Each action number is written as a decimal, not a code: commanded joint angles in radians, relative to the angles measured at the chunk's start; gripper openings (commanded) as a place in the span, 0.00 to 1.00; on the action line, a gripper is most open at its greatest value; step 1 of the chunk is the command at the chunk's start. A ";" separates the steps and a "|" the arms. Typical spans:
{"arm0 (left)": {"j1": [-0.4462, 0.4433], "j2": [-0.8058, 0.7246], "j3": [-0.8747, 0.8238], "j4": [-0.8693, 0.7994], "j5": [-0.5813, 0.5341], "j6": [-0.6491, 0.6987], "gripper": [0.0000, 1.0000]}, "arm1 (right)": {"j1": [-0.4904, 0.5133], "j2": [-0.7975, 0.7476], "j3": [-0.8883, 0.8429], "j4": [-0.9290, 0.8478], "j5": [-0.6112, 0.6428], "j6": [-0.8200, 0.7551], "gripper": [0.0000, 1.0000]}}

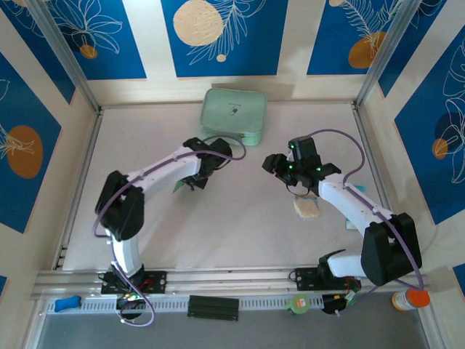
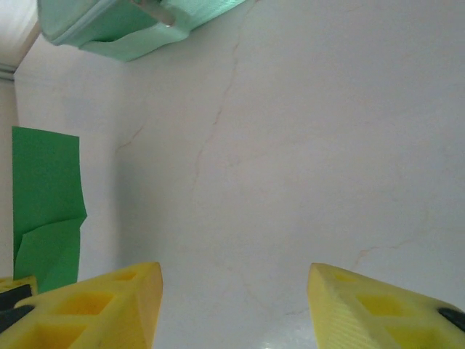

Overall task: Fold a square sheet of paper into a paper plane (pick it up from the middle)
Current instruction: Turn over the paper at the center of the table, then third fold the triangle at the center of the table.

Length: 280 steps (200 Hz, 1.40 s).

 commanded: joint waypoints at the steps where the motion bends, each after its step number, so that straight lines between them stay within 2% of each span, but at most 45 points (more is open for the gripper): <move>1: -0.031 0.068 0.054 -0.067 -0.034 -0.007 0.10 | -0.017 -0.034 -0.026 -0.033 0.035 0.002 0.55; 37: -0.026 0.112 0.042 0.083 0.211 0.014 0.20 | -0.043 -0.059 -0.074 0.014 -0.013 0.008 0.55; 59: -0.011 0.089 0.017 0.187 0.381 0.000 0.32 | -0.049 -0.049 -0.069 0.009 -0.023 0.005 0.55; 84: 0.027 0.011 -0.042 0.303 0.552 -0.019 0.46 | -0.039 -0.028 -0.057 0.011 -0.032 0.001 0.54; 99: 0.069 -0.053 -0.100 0.378 0.669 -0.044 0.58 | -0.020 -0.010 -0.047 0.011 -0.031 -0.004 0.55; 124: 0.162 -0.179 -0.231 0.515 0.791 -0.103 0.65 | 0.044 0.040 -0.009 0.008 -0.020 -0.016 0.54; 155: 0.314 -0.352 -0.423 0.673 0.848 -0.213 0.73 | 0.177 0.162 0.073 0.026 -0.023 -0.018 0.49; 205: 0.508 -0.594 -0.646 0.758 0.798 -0.258 0.92 | 0.365 0.424 0.270 0.087 -0.103 0.003 0.40; 231: 0.557 -0.678 -0.699 0.765 0.788 -0.245 1.00 | 0.418 0.563 0.396 0.098 -0.170 0.003 0.35; 280: 0.586 -0.706 -0.726 0.768 0.825 -0.240 0.99 | 0.429 0.767 0.572 0.056 -0.222 -0.001 0.33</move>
